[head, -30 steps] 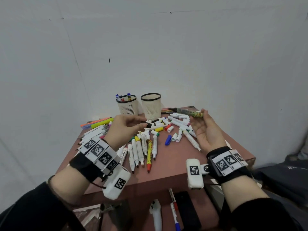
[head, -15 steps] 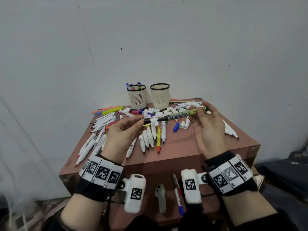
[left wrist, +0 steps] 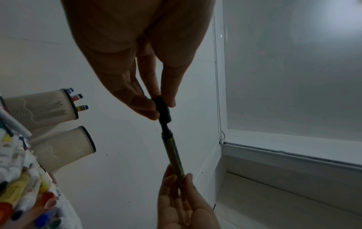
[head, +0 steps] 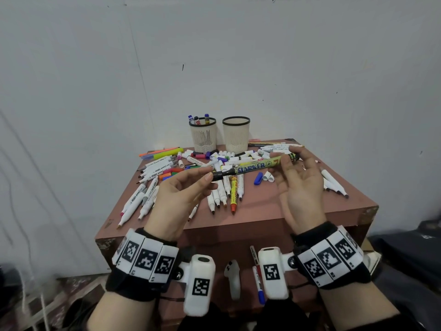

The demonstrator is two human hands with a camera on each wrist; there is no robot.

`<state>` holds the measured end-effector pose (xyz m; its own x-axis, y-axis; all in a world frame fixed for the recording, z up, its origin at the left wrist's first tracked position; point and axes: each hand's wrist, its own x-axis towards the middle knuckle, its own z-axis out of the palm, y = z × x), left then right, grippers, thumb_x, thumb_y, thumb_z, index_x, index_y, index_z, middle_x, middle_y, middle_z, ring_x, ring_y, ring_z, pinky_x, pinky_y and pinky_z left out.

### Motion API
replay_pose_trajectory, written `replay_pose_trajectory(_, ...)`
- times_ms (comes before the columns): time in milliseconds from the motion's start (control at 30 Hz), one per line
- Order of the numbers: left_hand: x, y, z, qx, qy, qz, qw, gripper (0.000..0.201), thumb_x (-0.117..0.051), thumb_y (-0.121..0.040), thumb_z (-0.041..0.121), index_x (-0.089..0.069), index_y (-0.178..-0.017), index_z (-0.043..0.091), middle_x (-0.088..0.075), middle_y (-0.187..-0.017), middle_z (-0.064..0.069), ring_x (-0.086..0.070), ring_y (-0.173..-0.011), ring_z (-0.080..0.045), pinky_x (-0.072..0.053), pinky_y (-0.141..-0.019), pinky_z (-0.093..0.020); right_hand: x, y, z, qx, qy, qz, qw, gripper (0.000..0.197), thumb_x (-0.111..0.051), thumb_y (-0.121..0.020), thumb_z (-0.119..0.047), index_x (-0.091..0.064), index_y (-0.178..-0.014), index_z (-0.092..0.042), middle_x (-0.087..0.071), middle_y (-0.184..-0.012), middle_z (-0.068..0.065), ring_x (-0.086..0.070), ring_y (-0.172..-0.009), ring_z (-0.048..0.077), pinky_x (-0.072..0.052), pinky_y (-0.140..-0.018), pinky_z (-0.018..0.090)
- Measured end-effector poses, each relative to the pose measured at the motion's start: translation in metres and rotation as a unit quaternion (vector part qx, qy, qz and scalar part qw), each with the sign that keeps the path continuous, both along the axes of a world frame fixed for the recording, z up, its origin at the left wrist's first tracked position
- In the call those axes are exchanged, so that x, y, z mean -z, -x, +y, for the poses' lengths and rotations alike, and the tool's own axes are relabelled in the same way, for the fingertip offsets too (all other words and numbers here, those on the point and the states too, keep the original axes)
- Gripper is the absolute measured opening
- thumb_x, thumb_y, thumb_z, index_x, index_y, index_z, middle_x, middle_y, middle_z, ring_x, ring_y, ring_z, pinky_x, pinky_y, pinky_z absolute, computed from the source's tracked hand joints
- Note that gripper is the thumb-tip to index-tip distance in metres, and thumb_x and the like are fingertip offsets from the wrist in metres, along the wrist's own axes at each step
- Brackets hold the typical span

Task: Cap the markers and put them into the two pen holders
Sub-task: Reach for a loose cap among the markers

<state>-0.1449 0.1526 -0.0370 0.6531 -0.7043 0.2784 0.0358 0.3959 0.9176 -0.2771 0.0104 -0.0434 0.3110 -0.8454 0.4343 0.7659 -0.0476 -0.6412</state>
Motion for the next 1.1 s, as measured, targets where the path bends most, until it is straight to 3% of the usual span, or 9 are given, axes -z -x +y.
replay_pose_trajectory(100, -0.001, 0.0, 0.0, -0.005, 0.002, -0.015, 1.0, 0.027, -0.069, -0.064, 0.013, -0.07, -0.091, 0.01, -0.074, -0.086, -0.004, -0.07, -0.08, -0.016, -0.056, -0.076, -0.021, 0.0, 0.003, 0.004, -0.007, 0.011, -0.002, 1.0, 0.021, -0.058, -0.079, -0.011, -0.052, -0.099, -0.011, -0.071, -0.079, -0.002, -0.066, -0.072, 0.011, -0.054, -0.068, 0.023)
replay_pose_trajectory(333, -0.005, 0.001, -0.005, -0.004, -0.002, -0.062, 0.998, 0.029, -0.071, -0.061, 0.011, -0.071, -0.09, 0.01, -0.074, -0.089, -0.007, -0.069, -0.088, -0.019, -0.055, -0.08, -0.023, 0.0, 0.007, 0.007, -0.031, 0.03, 0.02, 0.999, 0.021, -0.061, -0.075, -0.011, -0.05, -0.093, -0.012, -0.071, -0.078, -0.001, -0.067, -0.074, 0.012, -0.055, -0.072, 0.023)
replay_pose_trajectory(500, -0.006, 0.006, -0.006, -0.032, -0.017, -0.133, 0.99, 0.023, -0.07, -0.074, 0.005, -0.071, -0.097, 0.006, -0.074, -0.086, -0.008, -0.069, -0.074, -0.016, -0.054, -0.071, -0.021, 0.001, 0.013, 0.009, -0.041, 0.084, 0.061, 0.994, 0.04, -0.072, -0.063, -0.019, -0.045, -0.092, -0.012, -0.071, -0.082, 0.007, -0.068, -0.075, 0.02, -0.056, -0.074, 0.029)
replay_pose_trajectory(667, 0.0, 0.01, -0.013, -0.059, -0.016, -0.165, 0.984, 0.02, -0.064, -0.082, -0.004, -0.071, -0.096, 0.008, -0.074, -0.083, -0.003, -0.069, -0.069, -0.013, -0.053, -0.067, -0.019, 0.005, 0.013, 0.013, 0.004, 0.139, 0.052, 0.989, 0.032, -0.066, -0.075, -0.006, -0.038, -0.09, -0.012, -0.066, -0.095, 0.021, -0.065, -0.089, 0.027, -0.053, -0.08, 0.031)
replay_pose_trajectory(867, 0.007, 0.017, -0.017, -0.069, -0.01, -0.171, 0.983, 0.019, -0.061, -0.086, -0.001, -0.07, -0.09, 0.015, -0.069, -0.066, -0.001, -0.063, -0.06, -0.01, -0.05, -0.061, -0.018, 0.003, 0.016, 0.012, 0.044, 0.212, 0.047, 0.975, 0.039, -0.053, -0.082, 0.019, -0.033, -0.089, -0.014, -0.069, -0.084, 0.007, -0.065, -0.086, 0.02, -0.051, -0.082, 0.027)
replay_pose_trajectory(1100, 0.012, 0.019, -0.017, -0.031, -0.002, -0.106, 0.994, 0.014, -0.054, -0.089, 0.0, -0.066, -0.087, 0.007, -0.067, -0.059, -0.004, -0.061, -0.053, -0.012, -0.052, -0.055, -0.02, -0.001, 0.01, 0.01, 0.033, 0.268, 0.057, 0.961, 0.04, -0.053, -0.081, 0.017, -0.036, -0.09, -0.018, -0.065, -0.085, 0.023, -0.065, -0.087, 0.042, -0.053, -0.083, 0.046)
